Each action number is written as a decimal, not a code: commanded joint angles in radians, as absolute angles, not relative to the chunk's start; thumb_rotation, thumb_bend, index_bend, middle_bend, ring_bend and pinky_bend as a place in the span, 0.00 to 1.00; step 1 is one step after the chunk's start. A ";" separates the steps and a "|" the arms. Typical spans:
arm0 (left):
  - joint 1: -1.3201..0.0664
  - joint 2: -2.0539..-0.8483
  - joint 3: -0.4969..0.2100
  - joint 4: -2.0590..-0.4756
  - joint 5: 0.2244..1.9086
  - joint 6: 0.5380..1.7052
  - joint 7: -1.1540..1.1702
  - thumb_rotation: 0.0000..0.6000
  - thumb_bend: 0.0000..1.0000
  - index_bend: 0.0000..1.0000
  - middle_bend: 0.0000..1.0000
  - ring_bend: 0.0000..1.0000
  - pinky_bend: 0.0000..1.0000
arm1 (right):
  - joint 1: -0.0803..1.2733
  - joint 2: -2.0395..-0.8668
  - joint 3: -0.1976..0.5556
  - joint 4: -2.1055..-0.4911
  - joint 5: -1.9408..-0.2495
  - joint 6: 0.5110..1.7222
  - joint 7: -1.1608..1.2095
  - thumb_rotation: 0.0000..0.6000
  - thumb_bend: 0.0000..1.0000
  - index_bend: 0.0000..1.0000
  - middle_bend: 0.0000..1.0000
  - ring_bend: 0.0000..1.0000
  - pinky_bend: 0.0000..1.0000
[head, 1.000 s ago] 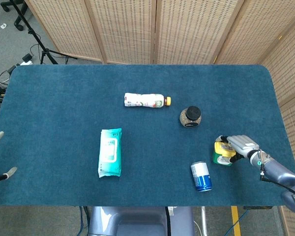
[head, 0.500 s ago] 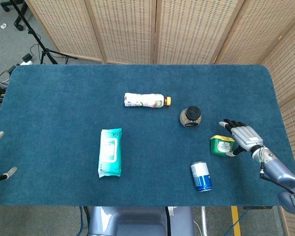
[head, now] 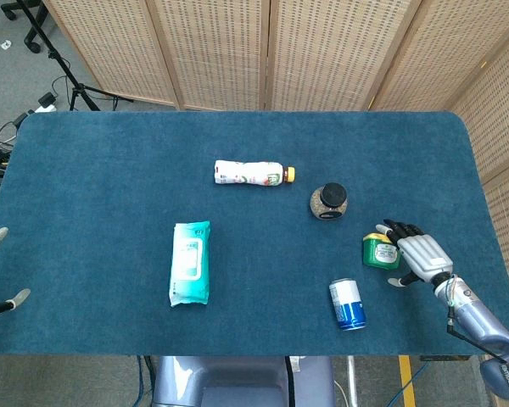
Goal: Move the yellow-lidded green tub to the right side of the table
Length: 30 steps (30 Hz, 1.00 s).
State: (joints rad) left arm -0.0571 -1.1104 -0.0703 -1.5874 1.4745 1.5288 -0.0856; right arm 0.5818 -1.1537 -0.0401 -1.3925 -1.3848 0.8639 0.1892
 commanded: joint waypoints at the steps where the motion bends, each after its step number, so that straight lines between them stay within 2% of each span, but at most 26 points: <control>1: -0.057 -1.110 -0.071 -1.587 1.473 1.529 -0.088 1.00 0.08 0.00 0.00 0.00 0.00 | 0.556 -1.234 -0.040 -1.313 -1.397 0.898 0.170 1.00 0.00 0.00 0.00 0.00 0.07; 5: -0.056 -1.109 -0.073 -1.587 1.471 1.530 -0.092 1.00 0.08 0.00 0.00 0.00 0.00 | 0.549 -1.283 -0.030 -1.252 -1.401 0.912 0.174 1.00 0.00 0.00 0.00 0.00 0.07; 8: -0.057 -1.109 -0.072 -1.585 1.471 1.528 -0.093 1.00 0.08 0.00 0.00 0.00 0.00 | 0.542 -1.323 -0.020 -1.195 -1.402 0.930 0.174 1.00 0.00 0.06 0.04 0.01 0.08; 9: -0.058 -1.109 -0.072 -1.585 1.471 1.527 -0.092 1.00 0.08 0.00 0.00 0.00 0.00 | 0.539 -1.336 -0.016 -1.177 -1.401 0.938 0.173 1.00 0.01 0.11 0.09 0.05 0.10; 11: -0.058 -1.110 -0.072 -1.585 1.471 1.525 -0.091 1.00 0.08 0.00 0.00 0.00 0.00 | 0.533 -1.363 -0.008 -1.139 -1.402 0.957 0.174 1.00 0.05 0.22 0.24 0.21 0.19; 13: -0.059 -1.110 -0.072 -1.584 1.470 1.525 -0.091 1.00 0.08 0.00 0.00 0.00 0.00 | 0.520 -1.408 0.004 -1.076 -1.412 0.999 0.193 1.00 0.22 0.39 0.43 0.40 0.28; 15: -0.059 -1.110 -0.073 -1.584 1.469 1.525 -0.091 1.00 0.08 0.00 0.00 0.00 0.00 | 0.513 -1.435 0.008 -1.036 -1.427 1.025 0.230 1.00 0.38 0.48 0.52 0.48 0.32; 16: -0.059 -1.111 -0.072 -1.584 1.470 1.525 -0.090 1.00 0.08 0.00 0.00 0.00 0.00 | 0.509 -1.446 0.009 -1.019 -1.435 1.039 0.249 1.00 0.45 0.51 0.54 0.50 0.33; 18: -0.059 -1.111 -0.072 -1.585 1.470 1.525 -0.088 1.00 0.08 0.00 0.00 0.00 0.00 | 0.503 -1.464 0.010 -0.985 -1.455 1.065 0.291 1.00 0.53 0.52 0.56 0.51 0.33; 21: -0.058 -1.112 -0.071 -1.585 1.472 1.526 -0.087 1.00 0.08 0.00 0.00 0.00 0.00 | 0.500 -1.468 0.009 -0.967 -1.479 1.092 0.331 1.00 0.60 0.53 0.56 0.51 0.33; 25: -0.059 -1.113 -0.071 -1.585 1.472 1.525 -0.085 1.00 0.08 0.00 0.00 0.00 0.00 | 0.510 -1.385 0.000 -1.066 -1.502 1.072 0.393 1.00 0.62 0.53 0.56 0.51 0.33; 27: -0.059 -1.113 -0.070 -1.585 1.474 1.525 -0.084 1.00 0.08 0.00 0.00 0.00 0.00 | 0.531 -1.309 -0.011 -1.159 -1.505 1.016 0.438 1.00 0.64 0.53 0.56 0.51 0.33; 30: -0.059 -1.113 -0.068 -1.586 1.477 1.526 -0.083 1.00 0.08 0.00 0.00 0.00 0.00 | 0.602 -1.124 -0.016 -1.356 -1.504 0.870 0.532 1.00 0.67 0.53 0.56 0.51 0.33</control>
State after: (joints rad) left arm -0.0588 -1.1134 -0.0682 -1.5856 1.4770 1.5260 -0.0832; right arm 0.5328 -1.3118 -0.0041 -1.1563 -1.4959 1.0176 0.4253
